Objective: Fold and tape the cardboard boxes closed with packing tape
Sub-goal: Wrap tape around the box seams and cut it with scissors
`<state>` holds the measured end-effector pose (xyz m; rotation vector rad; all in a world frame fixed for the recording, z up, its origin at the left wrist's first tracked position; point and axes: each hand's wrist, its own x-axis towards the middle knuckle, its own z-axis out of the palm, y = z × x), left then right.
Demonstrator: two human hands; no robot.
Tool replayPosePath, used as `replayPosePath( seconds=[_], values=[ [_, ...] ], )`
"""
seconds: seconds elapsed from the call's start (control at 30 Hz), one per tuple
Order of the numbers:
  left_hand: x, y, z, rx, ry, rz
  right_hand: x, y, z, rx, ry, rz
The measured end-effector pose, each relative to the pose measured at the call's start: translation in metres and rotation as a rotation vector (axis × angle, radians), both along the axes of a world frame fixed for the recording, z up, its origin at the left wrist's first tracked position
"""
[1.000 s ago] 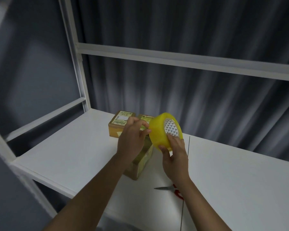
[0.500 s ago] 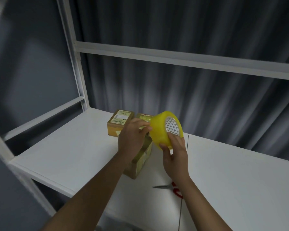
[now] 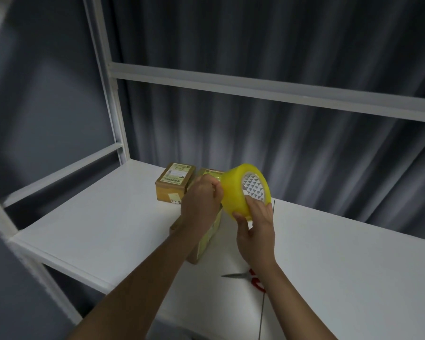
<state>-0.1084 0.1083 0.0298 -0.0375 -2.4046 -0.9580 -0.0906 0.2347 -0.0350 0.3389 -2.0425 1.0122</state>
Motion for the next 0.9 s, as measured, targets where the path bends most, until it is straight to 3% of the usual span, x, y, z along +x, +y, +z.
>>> replayPosePath(
  seconds=[0.2, 0.33, 0.6, 0.9],
  values=[
    [0.001, -0.004, 0.003, 0.041, 0.035, -0.167, -0.001, 0.005, 0.0, -0.046, -0.004, 0.021],
    [0.004, -0.009, 0.011, 0.178, -0.053, -0.282, 0.003, 0.005, 0.002, -0.077, 0.0, 0.043],
    [0.008, -0.009, 0.013, 0.291, -0.026, -0.245, 0.008, 0.002, 0.006, -0.033, 0.027, 0.028],
    [0.015, -0.006, 0.004, 0.291, -0.001, -0.234, 0.008, 0.002, -0.002, -0.042, 0.037, 0.039]
  ],
)
